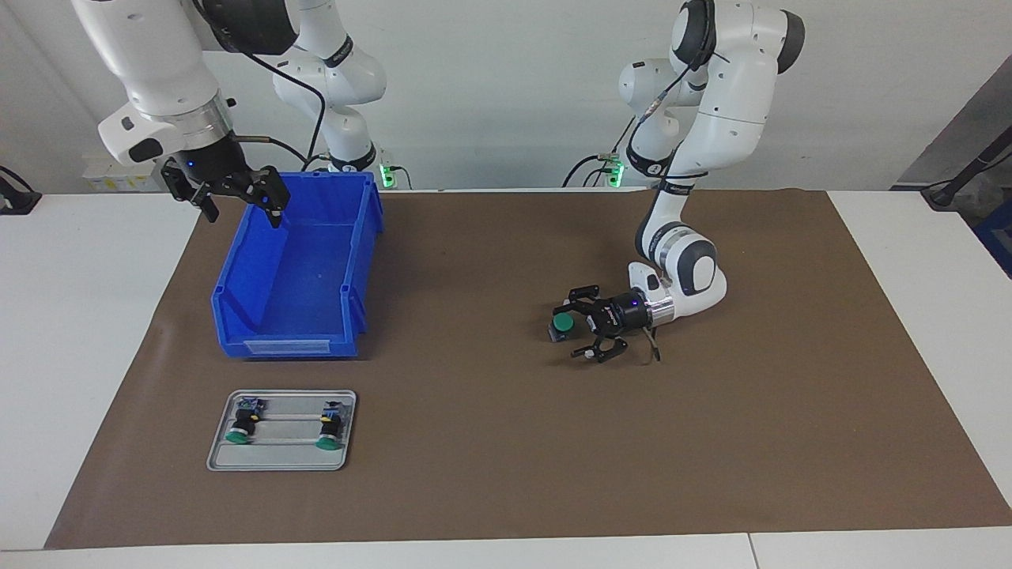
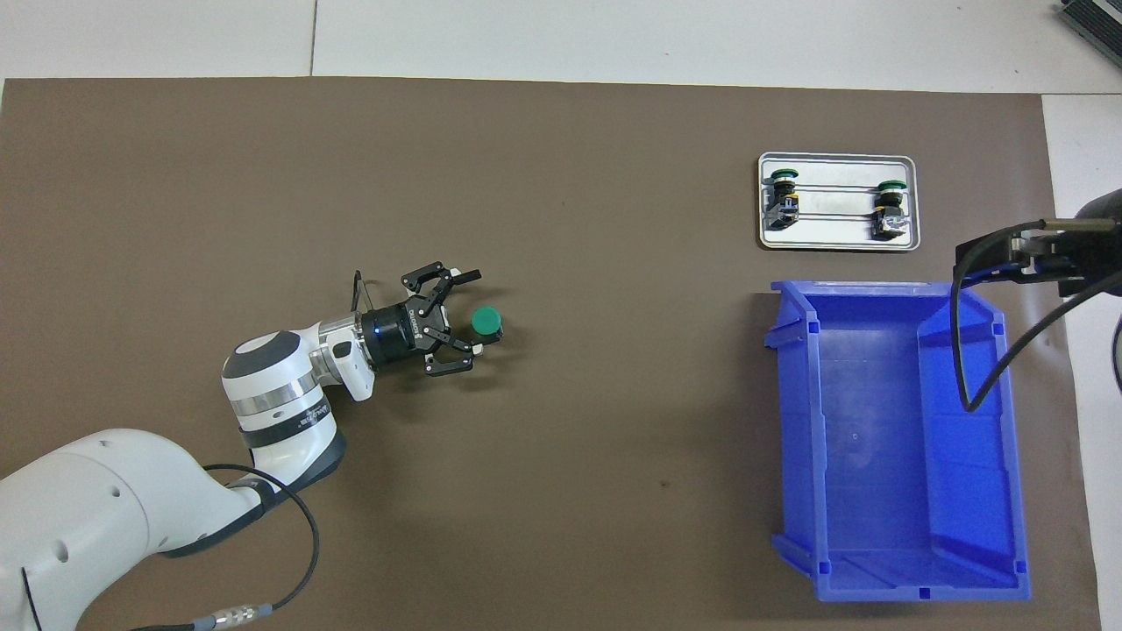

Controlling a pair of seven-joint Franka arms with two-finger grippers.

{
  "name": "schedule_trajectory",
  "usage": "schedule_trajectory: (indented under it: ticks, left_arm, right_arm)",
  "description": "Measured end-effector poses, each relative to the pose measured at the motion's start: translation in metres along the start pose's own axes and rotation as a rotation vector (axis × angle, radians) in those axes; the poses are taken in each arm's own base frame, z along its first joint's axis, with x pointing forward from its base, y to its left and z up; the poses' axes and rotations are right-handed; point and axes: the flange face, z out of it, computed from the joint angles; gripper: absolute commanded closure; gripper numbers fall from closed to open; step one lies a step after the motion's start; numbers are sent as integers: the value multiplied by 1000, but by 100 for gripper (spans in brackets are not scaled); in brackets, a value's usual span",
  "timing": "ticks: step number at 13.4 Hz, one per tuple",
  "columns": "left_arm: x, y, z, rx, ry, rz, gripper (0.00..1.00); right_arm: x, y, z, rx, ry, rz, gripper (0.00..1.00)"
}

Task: Place and press button with both arms
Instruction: 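Open the left gripper and lift it away from the button, then lower the left gripper down onto the top of the button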

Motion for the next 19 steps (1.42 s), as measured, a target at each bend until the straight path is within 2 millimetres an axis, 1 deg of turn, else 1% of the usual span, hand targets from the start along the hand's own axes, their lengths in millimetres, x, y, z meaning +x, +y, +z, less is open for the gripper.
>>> schedule_trajectory:
  ticks: [1, 3, 8, 10, 11, 14, 15, 17, 19]
  left_arm:
    - [16, -3, 1, -12, -11, -21, 0]
    - [41, -5, -1, -36, -59, -65, 1]
    - [106, -8, -12, -94, -221, -190, 1]
    - [134, -8, -19, -101, -325, -245, 1]
    - [155, -8, -21, -91, -404, -280, 1]
    - [237, 0, -26, 20, -663, -373, 0]
    - [260, 5, -26, 80, -743, -406, 0]
    - [290, 20, -18, 228, -918, -454, 0]
    - [308, 40, -2, 385, -1069, -454, 0]
  right_arm:
    - [0, 0, 0, 0, 0, 0, 0]
    - [0, 0, 0, 0, 0, 0, 0]
    - [0, 0, 0, 0, 0, 0, 0]
    - [0, 0, 0, 0, 0, 0, 0]
    - [0, 0, 0, 0, 0, 0, 0]
    - [0, 0, 0, 0, 0, 0, 0]
    - [0, 0, 0, 0, 0, 0, 0]
    - [0, 0, 0, 0, 0, 0, 0]
    - [0, 0, 0, 0, 0, 0, 0]
